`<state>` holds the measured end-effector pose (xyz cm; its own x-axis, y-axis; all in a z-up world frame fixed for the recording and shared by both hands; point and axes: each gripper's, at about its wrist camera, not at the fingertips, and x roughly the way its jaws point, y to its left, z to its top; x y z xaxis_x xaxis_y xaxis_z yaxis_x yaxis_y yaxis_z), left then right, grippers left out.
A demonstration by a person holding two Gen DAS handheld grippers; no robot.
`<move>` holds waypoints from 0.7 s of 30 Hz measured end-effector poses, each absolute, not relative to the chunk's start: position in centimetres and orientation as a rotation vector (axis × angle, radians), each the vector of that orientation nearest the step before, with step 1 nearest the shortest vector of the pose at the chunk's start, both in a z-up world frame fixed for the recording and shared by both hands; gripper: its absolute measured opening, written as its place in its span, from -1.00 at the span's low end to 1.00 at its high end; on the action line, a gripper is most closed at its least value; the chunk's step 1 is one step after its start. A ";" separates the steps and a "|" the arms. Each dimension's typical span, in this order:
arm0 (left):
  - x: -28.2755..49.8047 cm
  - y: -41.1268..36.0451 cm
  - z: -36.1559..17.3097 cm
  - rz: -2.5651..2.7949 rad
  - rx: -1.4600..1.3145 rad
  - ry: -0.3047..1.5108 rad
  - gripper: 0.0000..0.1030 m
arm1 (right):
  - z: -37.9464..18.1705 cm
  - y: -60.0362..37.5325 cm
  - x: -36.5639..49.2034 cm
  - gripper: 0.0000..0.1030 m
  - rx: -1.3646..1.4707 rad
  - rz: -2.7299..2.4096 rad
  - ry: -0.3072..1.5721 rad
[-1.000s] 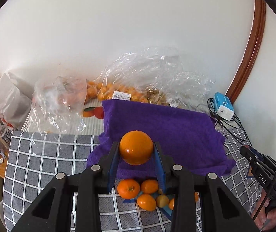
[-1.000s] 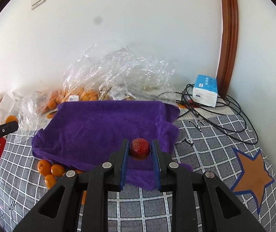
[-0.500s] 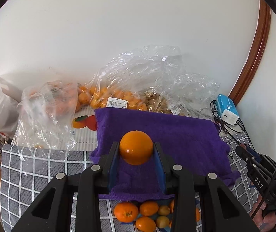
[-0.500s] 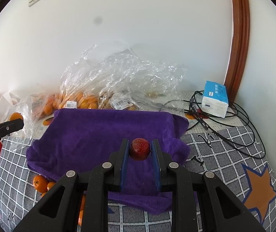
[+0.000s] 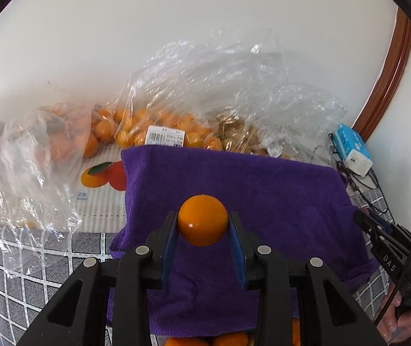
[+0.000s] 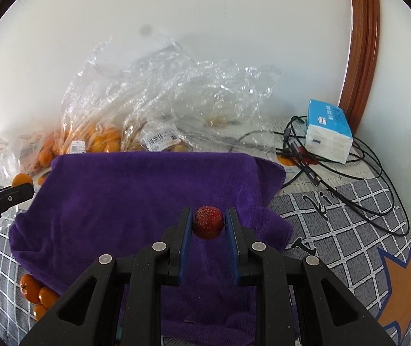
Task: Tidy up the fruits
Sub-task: 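Carry the mandarin in the left gripper and strawberry in the right over the purple towel, then lower and open the left gripper on the towel while the right gripper releases the strawberry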
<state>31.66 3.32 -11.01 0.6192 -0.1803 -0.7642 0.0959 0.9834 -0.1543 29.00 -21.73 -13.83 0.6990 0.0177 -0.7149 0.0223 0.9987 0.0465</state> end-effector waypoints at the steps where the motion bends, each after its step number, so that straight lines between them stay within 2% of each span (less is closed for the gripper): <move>1: 31.9 3.4 -11.4 -0.158 -0.106 0.897 -0.37 | -14.3 -21.8 29.3 -0.56 0.052 -0.005 0.808; 21: 34.0 3.8 -15.6 -0.121 -0.068 1.002 -0.37 | -18.9 -21.5 32.2 -0.55 0.025 -0.028 0.916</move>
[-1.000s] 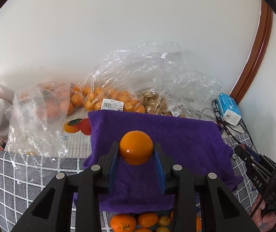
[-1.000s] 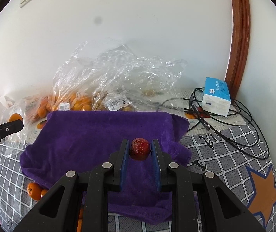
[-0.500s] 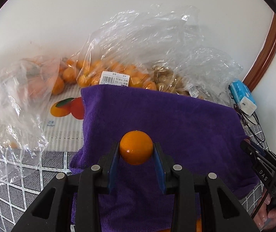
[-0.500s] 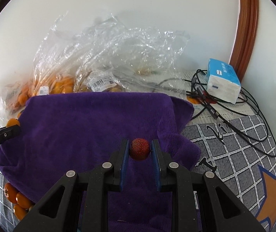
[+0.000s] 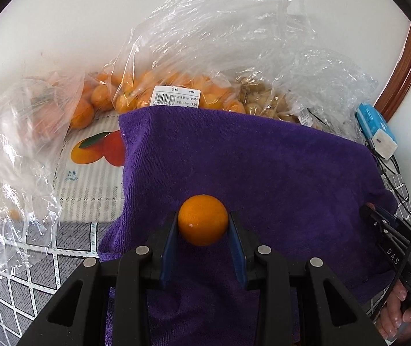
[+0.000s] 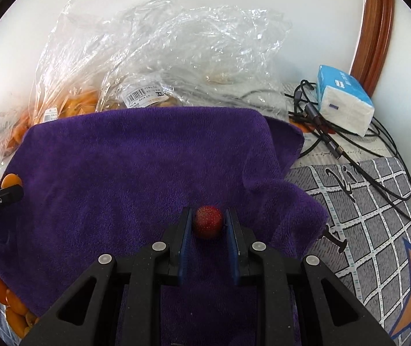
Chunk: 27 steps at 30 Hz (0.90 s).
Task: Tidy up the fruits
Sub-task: 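Lower and open the left gripper on the towel while the right gripper releases the strawberry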
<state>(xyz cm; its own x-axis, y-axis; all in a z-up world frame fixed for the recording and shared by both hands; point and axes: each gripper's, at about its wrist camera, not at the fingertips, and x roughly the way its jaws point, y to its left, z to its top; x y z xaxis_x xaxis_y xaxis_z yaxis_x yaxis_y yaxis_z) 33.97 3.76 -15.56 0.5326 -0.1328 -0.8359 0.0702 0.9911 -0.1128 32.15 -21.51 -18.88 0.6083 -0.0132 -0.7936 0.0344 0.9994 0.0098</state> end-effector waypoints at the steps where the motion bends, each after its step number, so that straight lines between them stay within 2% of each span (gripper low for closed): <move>1: 34.0 3.8 -15.7 -0.118 -0.067 1.006 -0.37 | -18.9 -21.5 32.2 -0.55 0.022 -0.027 0.918; 8: 34.2 3.3 -16.3 -0.123 -0.066 1.034 -0.37 | -18.8 -21.3 32.3 -0.52 0.014 -0.024 0.920; 13: 34.2 2.7 -16.6 -0.121 -0.050 1.035 -0.37 | -18.9 -21.2 32.2 -0.30 0.017 -0.008 0.934; 15: 34.2 2.5 -16.7 -0.113 -0.030 1.036 -0.37 | -18.6 -21.1 31.9 -0.07 0.038 0.011 0.925; 19: 34.2 2.0 -16.7 -0.105 -0.027 1.044 -0.36 | -17.3 -20.8 30.8 0.18 0.052 0.032 0.879; 21: 34.0 2.1 -16.3 -0.111 -0.033 1.038 -0.19 | -16.6 -20.7 30.3 0.24 0.038 0.025 0.862; 23: 33.6 2.1 -15.6 -0.124 -0.032 1.008 0.14 | -16.0 -20.6 29.8 0.25 0.024 0.017 0.853; 27: 32.8 1.9 -14.2 -0.136 -0.020 0.965 0.16 | -14.7 -20.8 28.2 0.25 0.015 0.009 0.830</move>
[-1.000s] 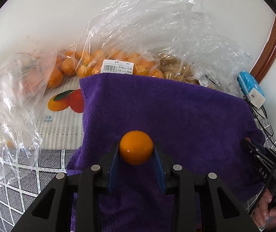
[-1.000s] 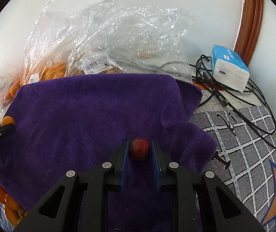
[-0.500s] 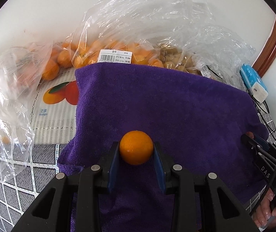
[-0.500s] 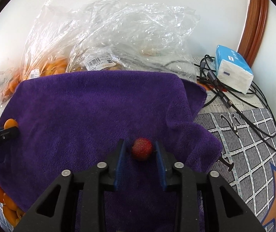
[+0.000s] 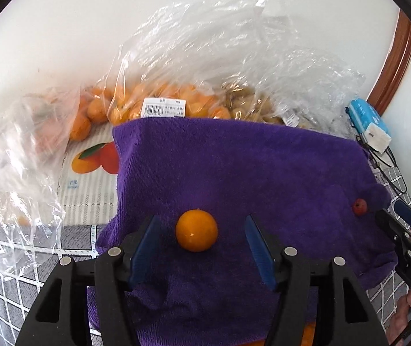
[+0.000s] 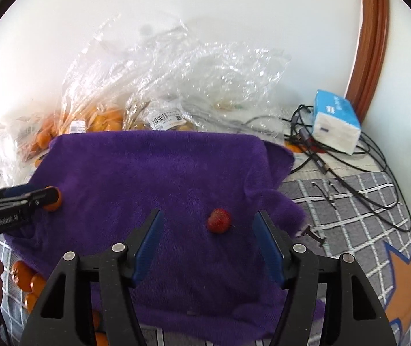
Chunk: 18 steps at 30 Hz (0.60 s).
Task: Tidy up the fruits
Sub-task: 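Lower and open the left gripper on the towel while the right gripper releases the strawberry, then withdraw both open grippers from the purple towel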
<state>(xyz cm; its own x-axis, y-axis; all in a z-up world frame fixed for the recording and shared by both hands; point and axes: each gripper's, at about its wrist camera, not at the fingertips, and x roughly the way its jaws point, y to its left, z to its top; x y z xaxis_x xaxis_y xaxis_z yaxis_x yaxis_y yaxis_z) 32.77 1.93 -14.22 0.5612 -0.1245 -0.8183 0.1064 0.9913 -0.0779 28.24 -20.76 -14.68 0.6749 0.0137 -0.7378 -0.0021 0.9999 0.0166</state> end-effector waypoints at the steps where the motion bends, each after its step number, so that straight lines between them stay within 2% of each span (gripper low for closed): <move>1: 32.6 1.8 -13.8 -0.134 -0.023 0.959 0.16 | -14.3 -20.9 27.7 0.25 0.021 0.008 0.821; 12: 28.4 1.2 -7.6 -0.104 0.049 0.759 0.17 | -10.7 -22.2 21.4 0.25 -0.005 -0.085 0.768; 18: 24.7 2.1 -6.3 -0.132 -0.072 0.761 0.17 | -10.0 -23.0 18.4 0.25 0.037 -0.056 0.788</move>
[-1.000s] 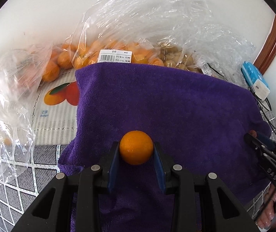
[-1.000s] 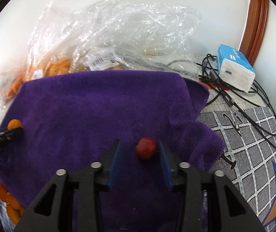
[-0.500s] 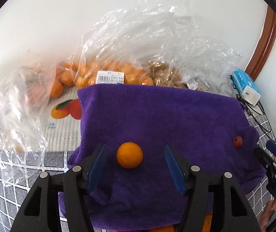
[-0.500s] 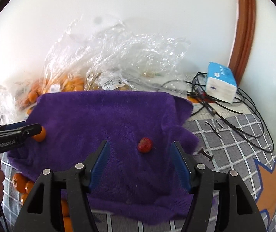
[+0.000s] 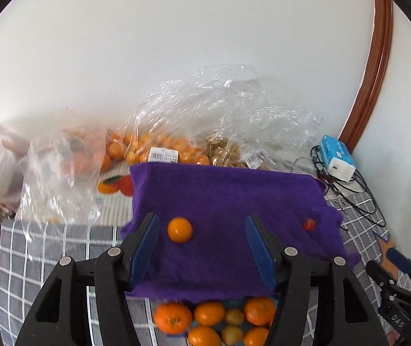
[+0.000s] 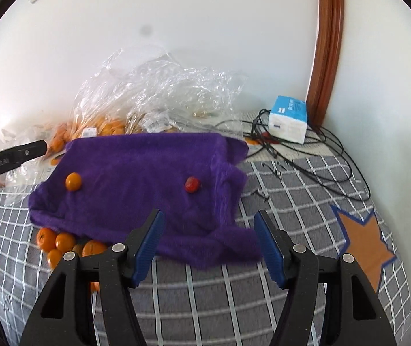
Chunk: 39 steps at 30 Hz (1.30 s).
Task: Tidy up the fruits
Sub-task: 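Withdraw both open grippers from the purple towel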
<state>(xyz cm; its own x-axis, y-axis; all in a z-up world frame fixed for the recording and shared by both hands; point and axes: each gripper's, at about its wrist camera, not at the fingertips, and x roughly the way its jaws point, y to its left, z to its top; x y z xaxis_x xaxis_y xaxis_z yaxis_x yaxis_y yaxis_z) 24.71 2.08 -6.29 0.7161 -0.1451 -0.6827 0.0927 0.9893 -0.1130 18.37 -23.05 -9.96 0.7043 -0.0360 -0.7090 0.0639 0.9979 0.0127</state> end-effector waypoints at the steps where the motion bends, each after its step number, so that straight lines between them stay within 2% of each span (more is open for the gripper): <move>1: 24.0 2.2 -6.4 -0.124 -0.070 0.762 0.17 | -10.1 -23.1 17.9 0.25 0.042 -0.048 0.789; 8: 19.1 5.0 -9.2 -0.013 -0.041 0.822 0.40 | -11.4 -22.8 14.8 0.25 0.055 -0.018 0.813; 11: 17.2 6.8 -11.2 0.039 -0.070 0.854 0.41 | -12.2 -22.7 13.6 0.24 0.056 -0.001 0.815; 15: 15.0 8.2 -13.5 0.087 -0.089 0.880 0.41 | -13.6 -22.1 12.4 -0.02 0.053 0.047 0.812; 16: 14.6 8.3 -14.0 0.095 -0.080 0.883 0.41 | -14.0 -21.7 12.2 -0.03 0.053 0.067 0.818; 21: 12.8 8.4 -15.7 0.117 -0.040 0.871 0.41 | -15.7 -19.4 12.6 -0.03 0.056 0.174 0.836; 29: 12.1 9.9 -17.9 0.112 -0.129 0.913 0.40 | -18.2 -16.4 14.9 -0.03 0.070 0.284 0.866; 38: 11.2 9.1 -18.3 0.123 -0.093 0.892 0.40 | -19.1 -15.4 16.2 -0.03 0.051 0.345 0.885; 39: 11.2 9.0 -18.3 0.123 -0.097 0.891 0.40 | -19.2 -15.3 16.2 -0.08 0.048 0.346 0.885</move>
<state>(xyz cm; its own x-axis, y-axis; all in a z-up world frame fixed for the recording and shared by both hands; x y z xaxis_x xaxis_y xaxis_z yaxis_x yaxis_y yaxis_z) 11.20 9.04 -18.26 0.6223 0.0668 -0.7799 -0.1473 0.9885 -0.0328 16.24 -15.32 -19.23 0.5819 0.3155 -0.7496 -0.2764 0.9435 0.1825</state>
